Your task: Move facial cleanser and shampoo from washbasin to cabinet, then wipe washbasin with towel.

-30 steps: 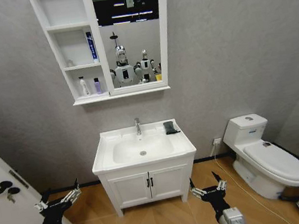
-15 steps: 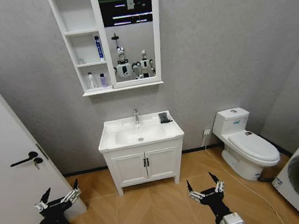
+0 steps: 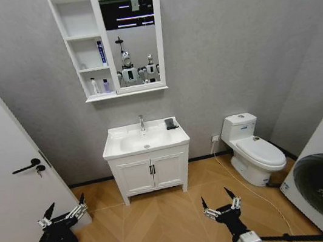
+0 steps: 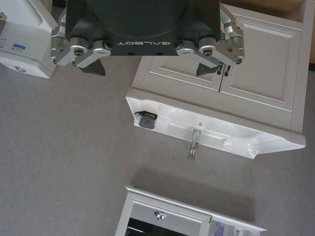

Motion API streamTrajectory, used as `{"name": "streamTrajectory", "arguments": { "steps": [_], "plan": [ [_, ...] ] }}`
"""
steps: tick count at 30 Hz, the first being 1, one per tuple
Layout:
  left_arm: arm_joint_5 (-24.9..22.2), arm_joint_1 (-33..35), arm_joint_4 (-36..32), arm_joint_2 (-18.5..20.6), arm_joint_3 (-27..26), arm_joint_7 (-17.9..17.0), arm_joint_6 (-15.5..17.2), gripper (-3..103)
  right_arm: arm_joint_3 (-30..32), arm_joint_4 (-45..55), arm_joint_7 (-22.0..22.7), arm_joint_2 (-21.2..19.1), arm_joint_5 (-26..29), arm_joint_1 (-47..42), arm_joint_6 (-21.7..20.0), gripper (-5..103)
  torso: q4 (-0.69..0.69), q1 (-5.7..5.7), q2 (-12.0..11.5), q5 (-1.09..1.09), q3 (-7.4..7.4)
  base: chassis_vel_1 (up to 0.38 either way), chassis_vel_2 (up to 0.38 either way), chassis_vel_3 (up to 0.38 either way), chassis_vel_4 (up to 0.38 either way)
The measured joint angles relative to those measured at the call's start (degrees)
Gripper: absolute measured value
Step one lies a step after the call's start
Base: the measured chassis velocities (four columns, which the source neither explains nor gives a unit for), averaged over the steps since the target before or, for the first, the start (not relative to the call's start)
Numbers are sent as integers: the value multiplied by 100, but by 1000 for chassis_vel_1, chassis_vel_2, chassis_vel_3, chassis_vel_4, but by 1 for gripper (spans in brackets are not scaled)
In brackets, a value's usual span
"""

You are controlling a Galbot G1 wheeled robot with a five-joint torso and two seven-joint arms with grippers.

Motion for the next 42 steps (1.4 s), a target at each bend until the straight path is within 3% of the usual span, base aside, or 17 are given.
{"name": "streamTrajectory", "arguments": {
  "steps": [14,37,42],
  "plan": [
    [0,1,0,0,0,-1,0,100,19,-81,-10,-72,388,189,3,100,0,-8,3,0,-3,25,9,7,12],
    [0,2,0,0,0,-1,0,100,36,-21,5,-53,320,108,-80,100,-1,-10,5,0,-3,50,-54,-51,48],
    [0,2,0,0,0,-1,0,100,26,-83,-12,-27,321,126,86,100,-1,-10,5,-1,-3,67,-46,-59,40]
  ]
}}
